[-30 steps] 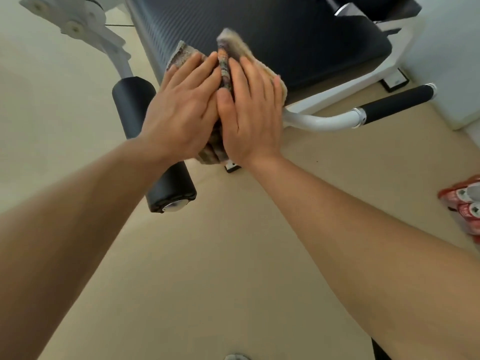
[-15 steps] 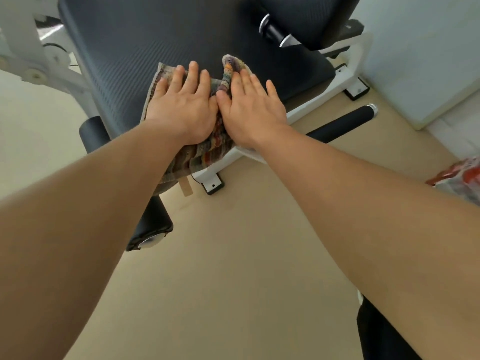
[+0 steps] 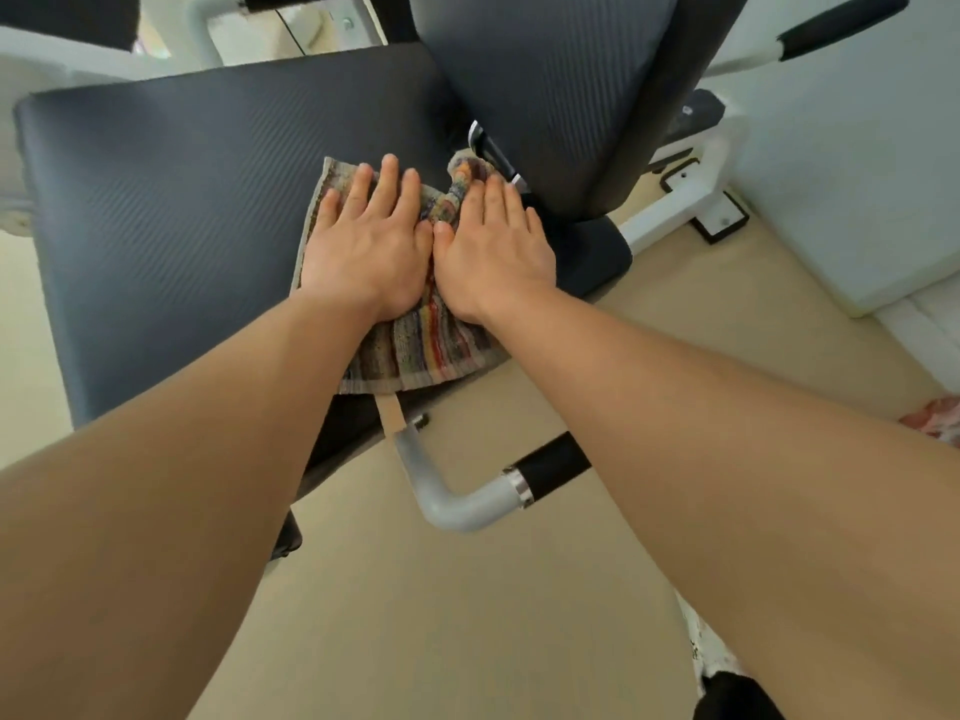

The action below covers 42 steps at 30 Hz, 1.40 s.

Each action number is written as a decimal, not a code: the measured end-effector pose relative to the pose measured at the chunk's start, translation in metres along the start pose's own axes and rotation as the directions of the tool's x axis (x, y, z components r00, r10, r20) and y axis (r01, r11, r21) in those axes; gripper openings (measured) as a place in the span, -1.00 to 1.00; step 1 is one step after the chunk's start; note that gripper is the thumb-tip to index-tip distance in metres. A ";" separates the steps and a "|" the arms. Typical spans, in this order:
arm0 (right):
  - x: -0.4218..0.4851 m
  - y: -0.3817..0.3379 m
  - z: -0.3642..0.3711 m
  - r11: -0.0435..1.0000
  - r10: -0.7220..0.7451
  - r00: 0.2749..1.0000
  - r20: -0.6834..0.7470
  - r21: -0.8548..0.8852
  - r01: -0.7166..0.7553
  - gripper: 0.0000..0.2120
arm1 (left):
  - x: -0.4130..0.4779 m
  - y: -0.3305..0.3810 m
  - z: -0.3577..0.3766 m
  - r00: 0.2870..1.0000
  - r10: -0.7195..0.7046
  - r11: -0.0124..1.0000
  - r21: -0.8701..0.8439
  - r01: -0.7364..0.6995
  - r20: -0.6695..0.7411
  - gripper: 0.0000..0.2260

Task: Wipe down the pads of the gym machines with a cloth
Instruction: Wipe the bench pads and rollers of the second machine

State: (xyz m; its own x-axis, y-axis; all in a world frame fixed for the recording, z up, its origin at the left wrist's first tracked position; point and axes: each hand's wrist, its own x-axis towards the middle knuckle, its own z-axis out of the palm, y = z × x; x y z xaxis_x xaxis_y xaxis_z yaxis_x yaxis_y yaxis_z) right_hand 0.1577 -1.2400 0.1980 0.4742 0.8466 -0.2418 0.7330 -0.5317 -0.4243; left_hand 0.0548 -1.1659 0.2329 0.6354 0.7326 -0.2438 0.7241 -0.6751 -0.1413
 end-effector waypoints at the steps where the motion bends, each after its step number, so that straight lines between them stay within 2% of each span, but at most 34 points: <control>1: 0.008 -0.002 -0.001 1.000 0.007 1.000 -0.017 -0.004 -0.008 -0.38 | 0.010 0.000 -0.001 1.000 -0.004 1.000 -0.006 0.004 0.003 -0.45; 6: 0.043 -0.024 -0.007 0.995 0.068 0.996 -0.061 0.071 -0.064 -0.42 | 0.046 -0.012 -0.009 0.999 -0.038 0.996 -0.078 0.037 -0.019 -0.50; 10: 0.068 -0.046 -0.010 0.981 0.101 0.993 -0.054 0.174 -0.091 -0.41 | 0.054 -0.025 -0.013 0.970 -0.133 0.974 -0.210 0.089 -0.204 -0.65; 15: 0.101 -0.063 -0.010 0.967 0.147 0.981 -0.124 0.225 -0.116 -0.39 | 0.083 -0.036 -0.018 0.900 -0.289 0.909 -0.387 0.152 -0.325 -0.73; 19: 0.104 -0.057 -0.004 0.979 0.126 0.982 -0.142 0.176 -0.100 -0.36 | 0.096 -0.041 -0.016 0.896 -0.247 0.919 -0.382 0.096 -0.369 -0.83; 23: 0.074 -0.041 -0.002 0.986 0.133 0.982 -0.138 0.116 -0.117 -0.36 | 0.074 -0.035 -0.013 0.912 -0.129 0.936 -0.351 -0.017 -0.388 -0.78; 25: 0.051 -0.033 -0.001 0.989 0.135 0.979 -0.155 0.084 -0.123 -0.36 | 0.054 -0.027 -0.010 0.936 -0.039 0.969 -0.243 -0.050 -0.349 -0.69; 26: 0.043 -0.029 -0.001 0.991 0.128 0.980 -0.153 0.052 -0.121 -0.37 | 0.043 -0.023 -0.008 0.958 -0.017 0.982 -0.185 -0.038 -0.286 -0.64; 29: 0.036 -0.027 -0.003 0.992 0.125 0.985 -0.119 -0.010 -0.128 -0.38 | 0.020 -0.021 -0.001 0.992 -0.019 0.992 -0.124 0.004 -0.125 -0.53; 33: 0.072 -0.044 -0.009 0.981 0.155 0.986 -0.056 0.123 -0.147 -0.39 | 0.046 -0.042 -0.004 0.988 0.071 0.993 -0.089 -0.084 -0.136 -0.54; 36: 0.105 -0.061 -0.019 0.953 0.179 0.984 -0.008 0.251 -0.171 -0.34 | 0.090 -0.068 -0.015 0.993 0.076 0.990 -0.108 -0.086 -0.095 -0.55; 39: 0.107 -0.062 -0.013 0.966 0.175 0.983 -0.058 0.204 -0.160 -0.31 | 0.105 -0.077 -0.020 0.995 0.092 0.992 -0.078 -0.094 -0.040 -0.54; 42: 0.087 -0.049 -0.007 0.984 0.154 0.986 -0.063 0.098 -0.147 -0.30 | 0.079 -0.063 -0.012 0.998 0.036 0.999 -0.024 -0.037 -0.052 -0.49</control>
State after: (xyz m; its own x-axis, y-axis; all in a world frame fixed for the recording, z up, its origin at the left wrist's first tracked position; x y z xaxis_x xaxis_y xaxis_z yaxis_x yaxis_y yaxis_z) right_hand 0.1667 -1.1402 0.2036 0.6109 0.7515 -0.2490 0.6040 -0.6458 -0.4671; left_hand 0.0621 -1.0645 0.2338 0.6741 0.7115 -0.1985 0.7062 -0.6996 -0.1092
